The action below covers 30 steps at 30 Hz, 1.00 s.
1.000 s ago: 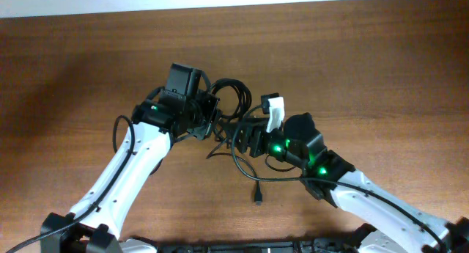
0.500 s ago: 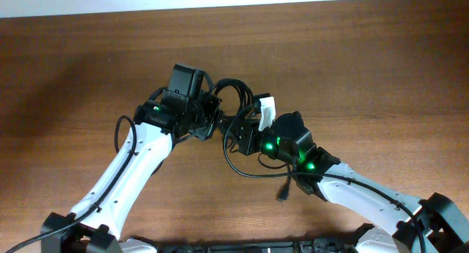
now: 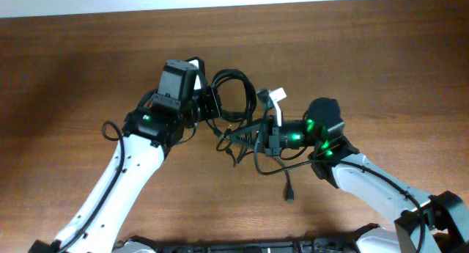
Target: Untangle cables
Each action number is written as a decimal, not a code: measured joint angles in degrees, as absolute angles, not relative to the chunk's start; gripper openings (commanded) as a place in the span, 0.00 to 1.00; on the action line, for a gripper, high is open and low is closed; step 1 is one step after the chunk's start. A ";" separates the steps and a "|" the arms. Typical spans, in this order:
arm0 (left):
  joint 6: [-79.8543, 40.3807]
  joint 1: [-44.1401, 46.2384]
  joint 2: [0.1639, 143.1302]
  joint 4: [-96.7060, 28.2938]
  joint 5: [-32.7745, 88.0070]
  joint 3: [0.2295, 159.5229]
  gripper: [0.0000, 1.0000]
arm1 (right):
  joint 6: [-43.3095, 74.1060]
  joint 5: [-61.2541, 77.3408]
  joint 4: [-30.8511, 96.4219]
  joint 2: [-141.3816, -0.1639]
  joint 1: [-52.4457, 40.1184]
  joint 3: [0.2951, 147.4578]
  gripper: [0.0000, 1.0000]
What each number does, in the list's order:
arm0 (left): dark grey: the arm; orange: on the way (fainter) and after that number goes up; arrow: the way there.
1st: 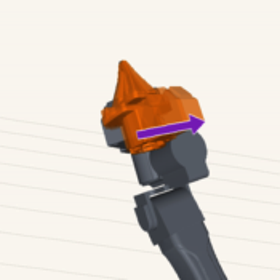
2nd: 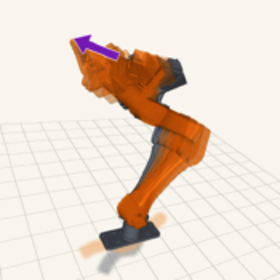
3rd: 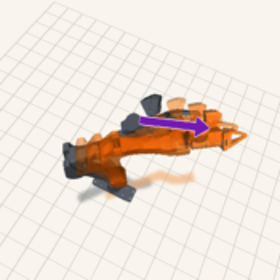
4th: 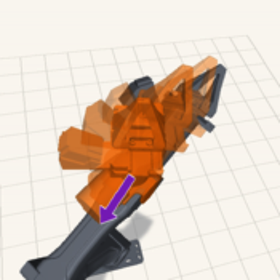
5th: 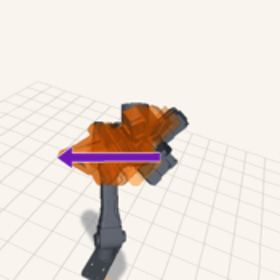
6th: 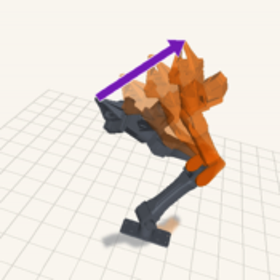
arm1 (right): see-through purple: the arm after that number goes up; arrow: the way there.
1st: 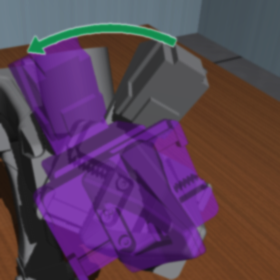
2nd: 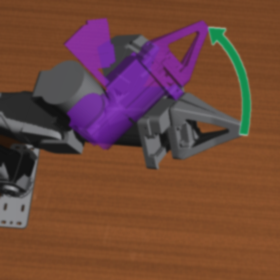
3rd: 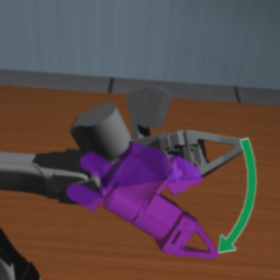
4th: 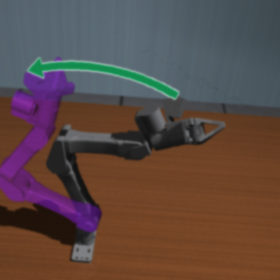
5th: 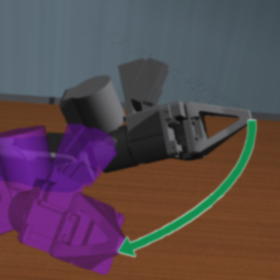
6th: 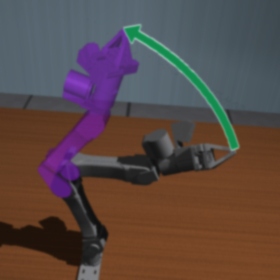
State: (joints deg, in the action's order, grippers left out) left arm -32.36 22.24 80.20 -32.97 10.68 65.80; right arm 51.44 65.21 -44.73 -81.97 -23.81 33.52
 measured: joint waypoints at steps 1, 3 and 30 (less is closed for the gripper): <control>-30.59 22.35 79.42 -32.93 11.09 65.80 0.00 | 53.82 66.85 -47.77 -81.97 -23.51 33.52 0.04; -27.05 23.27 78.78 -32.91 11.60 65.80 0.00 | 57.21 68.51 -52.62 -82.02 -23.42 33.45 0.04; -1.69 25.32 72.95 -33.12 32.32 65.78 0.00 | 53.87 42.54 -33.63 -81.91 -17.02 33.63 0.04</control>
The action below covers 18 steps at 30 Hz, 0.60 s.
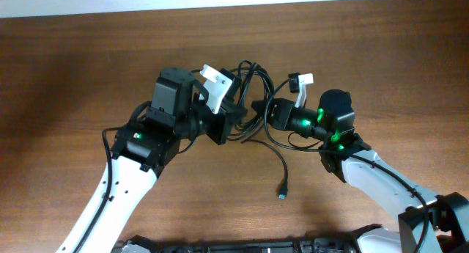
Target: Untangle cables
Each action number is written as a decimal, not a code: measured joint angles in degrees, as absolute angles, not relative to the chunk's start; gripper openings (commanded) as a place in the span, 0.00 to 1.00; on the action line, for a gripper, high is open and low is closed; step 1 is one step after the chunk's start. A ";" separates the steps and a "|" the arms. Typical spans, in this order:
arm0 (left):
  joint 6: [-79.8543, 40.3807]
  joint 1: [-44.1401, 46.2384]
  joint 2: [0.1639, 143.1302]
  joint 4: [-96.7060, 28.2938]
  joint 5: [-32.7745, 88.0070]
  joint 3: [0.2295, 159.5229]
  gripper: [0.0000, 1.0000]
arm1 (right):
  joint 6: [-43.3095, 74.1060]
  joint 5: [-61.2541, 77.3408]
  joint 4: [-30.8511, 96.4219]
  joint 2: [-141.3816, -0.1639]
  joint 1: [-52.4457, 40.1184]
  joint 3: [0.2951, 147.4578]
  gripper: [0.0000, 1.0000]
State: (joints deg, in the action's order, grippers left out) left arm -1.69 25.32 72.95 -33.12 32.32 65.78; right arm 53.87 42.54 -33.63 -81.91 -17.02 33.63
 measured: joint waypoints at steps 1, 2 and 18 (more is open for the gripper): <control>-0.84 25.32 72.95 -33.12 33.56 65.78 0.00 | 53.78 41.54 -33.58 -81.91 -17.02 33.63 0.04; 0.34 25.32 72.95 -33.47 34.79 65.78 0.00 | 53.54 40.58 -33.30 -81.91 -17.02 33.63 0.04; 10.33 25.50 72.95 -37.93 32.69 65.93 0.00 | 48.62 44.66 -21.63 -81.93 -3.18 33.69 0.98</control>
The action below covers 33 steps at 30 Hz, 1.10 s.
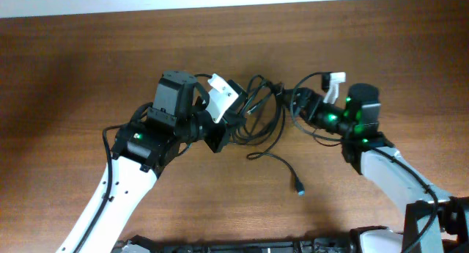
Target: Untangle cables
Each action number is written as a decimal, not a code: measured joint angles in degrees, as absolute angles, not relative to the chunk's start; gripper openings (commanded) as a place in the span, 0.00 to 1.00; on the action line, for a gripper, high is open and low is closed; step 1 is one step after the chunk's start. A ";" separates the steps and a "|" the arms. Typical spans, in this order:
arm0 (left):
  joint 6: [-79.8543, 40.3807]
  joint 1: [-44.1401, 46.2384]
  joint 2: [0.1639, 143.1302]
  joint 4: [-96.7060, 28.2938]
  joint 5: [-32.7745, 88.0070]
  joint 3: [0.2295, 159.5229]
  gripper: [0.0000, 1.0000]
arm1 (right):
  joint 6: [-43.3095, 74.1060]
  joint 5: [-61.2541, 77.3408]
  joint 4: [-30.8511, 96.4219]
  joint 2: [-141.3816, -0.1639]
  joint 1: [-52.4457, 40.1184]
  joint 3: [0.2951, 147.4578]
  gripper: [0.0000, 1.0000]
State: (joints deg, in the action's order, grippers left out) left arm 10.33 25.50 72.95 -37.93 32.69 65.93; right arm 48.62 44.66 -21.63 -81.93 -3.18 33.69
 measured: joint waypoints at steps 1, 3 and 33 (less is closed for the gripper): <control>10.33 25.50 72.95 -37.93 31.92 65.93 0.00 | 48.25 47.05 -21.63 -81.91 -1.06 33.69 0.99; 10.37 25.50 72.95 -37.95 30.41 65.93 0.00 | 47.81 52.34 -21.67 -81.91 3.60 33.69 0.98; 10.72 25.50 65.67 -31.03 36.62 65.89 0.00 | 25.19 40.58 -7.70 -81.93 0.05 33.85 0.99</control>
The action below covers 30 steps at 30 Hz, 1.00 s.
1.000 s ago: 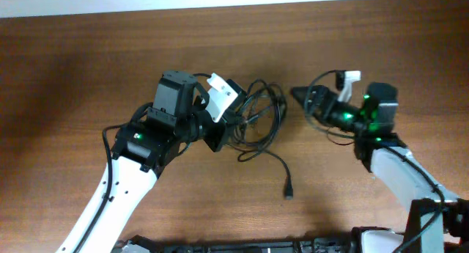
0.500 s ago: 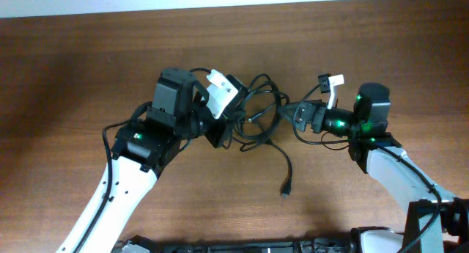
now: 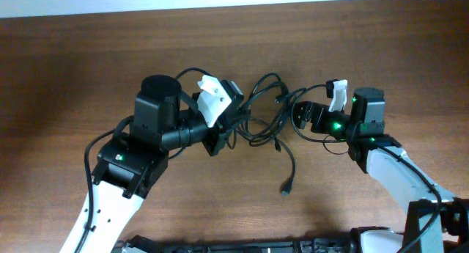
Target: Untangle cables
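Observation:
A tangle of black cables hangs between my two grippers above the brown table. My left gripper, with a white part on top, is shut on the bundle's left side. From the right, my right gripper is shut on a loop of the same cables. One loose cable end drops from the tangle toward the table's front and finishes in a small plug. Where exactly the fingers pinch is hidden by the cables.
Both white arms reach in from the front edge, the left arm at the lower left and the right arm at the lower right. A pale wall strip runs along the far edge.
The left arm's wrist has swung leftward while its gripper stays on the bundle. The loose end with the plug now hangs straighter and slightly further left. The right gripper has barely moved.
At first both grippers were close together on a tight tangle at mid-table. Then the right gripper stood further right and higher, with the bundle lifted. Then it was further right again and the cables spread wider, as they are now.

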Each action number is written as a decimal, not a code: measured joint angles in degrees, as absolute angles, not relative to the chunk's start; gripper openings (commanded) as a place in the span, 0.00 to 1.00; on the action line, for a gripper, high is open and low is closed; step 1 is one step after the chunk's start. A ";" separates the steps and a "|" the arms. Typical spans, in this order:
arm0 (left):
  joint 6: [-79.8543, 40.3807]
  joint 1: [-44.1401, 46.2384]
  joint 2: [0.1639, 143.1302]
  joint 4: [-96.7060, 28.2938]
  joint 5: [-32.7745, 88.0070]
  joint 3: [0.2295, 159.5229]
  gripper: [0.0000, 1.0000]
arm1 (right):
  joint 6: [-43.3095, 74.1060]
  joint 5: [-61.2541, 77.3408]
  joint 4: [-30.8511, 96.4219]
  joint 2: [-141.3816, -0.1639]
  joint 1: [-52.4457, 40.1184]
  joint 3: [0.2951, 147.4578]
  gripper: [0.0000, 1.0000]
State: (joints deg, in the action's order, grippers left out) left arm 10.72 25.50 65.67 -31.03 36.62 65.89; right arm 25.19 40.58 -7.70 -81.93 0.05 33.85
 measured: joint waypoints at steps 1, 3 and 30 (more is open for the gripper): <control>10.72 25.50 65.67 -30.74 36.69 65.89 0.00 | 25.26 41.52 -8.01 -81.93 0.05 33.85 0.99; 10.72 25.50 65.67 -29.98 36.71 65.89 0.00 | 25.30 46.54 -10.66 -81.93 0.05 33.85 0.99; -1.41 15.44 71.37 -26.24 36.03 65.69 0.00 | 27.92 53.76 2.87 -81.82 4.54 34.11 0.99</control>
